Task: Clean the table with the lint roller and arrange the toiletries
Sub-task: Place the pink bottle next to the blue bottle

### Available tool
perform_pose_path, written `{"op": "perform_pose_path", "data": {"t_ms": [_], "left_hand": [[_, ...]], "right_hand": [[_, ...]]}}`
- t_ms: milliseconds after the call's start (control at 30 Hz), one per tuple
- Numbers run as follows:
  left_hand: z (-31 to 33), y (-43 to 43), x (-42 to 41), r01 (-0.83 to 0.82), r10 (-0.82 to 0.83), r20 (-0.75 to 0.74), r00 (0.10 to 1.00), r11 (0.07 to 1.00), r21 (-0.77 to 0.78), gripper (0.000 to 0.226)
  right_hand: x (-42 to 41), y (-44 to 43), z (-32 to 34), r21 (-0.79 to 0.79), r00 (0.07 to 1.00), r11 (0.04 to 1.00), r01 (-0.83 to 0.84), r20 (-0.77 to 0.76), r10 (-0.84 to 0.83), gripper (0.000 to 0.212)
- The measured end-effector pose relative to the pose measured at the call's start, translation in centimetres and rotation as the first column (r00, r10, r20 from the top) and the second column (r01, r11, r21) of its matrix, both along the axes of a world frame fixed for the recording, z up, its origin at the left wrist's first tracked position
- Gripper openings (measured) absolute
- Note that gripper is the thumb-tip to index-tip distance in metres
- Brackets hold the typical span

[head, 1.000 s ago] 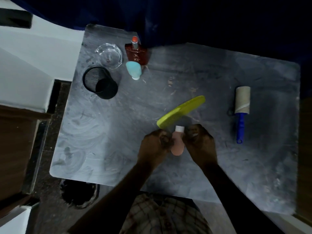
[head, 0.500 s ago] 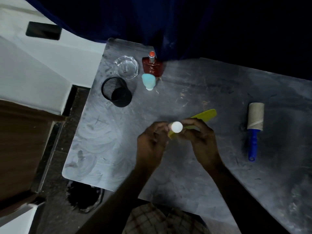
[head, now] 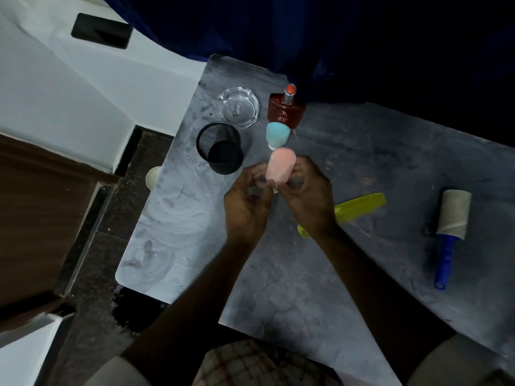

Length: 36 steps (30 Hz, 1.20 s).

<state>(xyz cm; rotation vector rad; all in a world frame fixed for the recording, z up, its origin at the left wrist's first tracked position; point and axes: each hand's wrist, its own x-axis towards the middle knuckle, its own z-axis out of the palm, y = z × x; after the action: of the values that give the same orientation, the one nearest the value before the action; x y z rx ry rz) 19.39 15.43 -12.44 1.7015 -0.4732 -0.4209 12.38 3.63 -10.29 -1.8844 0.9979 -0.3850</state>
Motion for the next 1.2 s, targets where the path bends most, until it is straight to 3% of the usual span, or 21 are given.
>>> {"op": "perform_pose_path", "data": {"t_ms": [67, 367, 633, 1200], "left_hand": [[-0.4, -0.3, -0.2, -0.022, 0.022, -0.009, 1.0, 1.0, -0.012, 0.03], [-1.1, -0.4, 0.0, -0.062, 0.06, -0.078, 0.995, 0.998, -0.029, 0.05], [-1.4, -0.8, 0.3, -0.033, 0.031, -0.132, 0.991, 0.999, -0.016, 0.061], [-1.0, -0.6, -0.1, -0.036, 0.038, -0.121, 0.992, 0.999, 0.019, 0.058]], "right_hand": [[0.5, 0.2, -0.5, -0.141, 0.996, 0.989, -0.047, -0.081, 0.036, 0.045], [2.3, 0.2, -1.9, -0.257, 0.989, 0.957, -0.135, -0.093, 0.114, 0.029], [2.3, 0.2, -2.1, -0.267, 0.985, 0.952, -0.151, -0.125, 0.121, 0.035], [2.1, 0.5, -2.1, -0.27, 0.987, 0.953, -0.137, -0.116, 0.109, 0.032]]}}
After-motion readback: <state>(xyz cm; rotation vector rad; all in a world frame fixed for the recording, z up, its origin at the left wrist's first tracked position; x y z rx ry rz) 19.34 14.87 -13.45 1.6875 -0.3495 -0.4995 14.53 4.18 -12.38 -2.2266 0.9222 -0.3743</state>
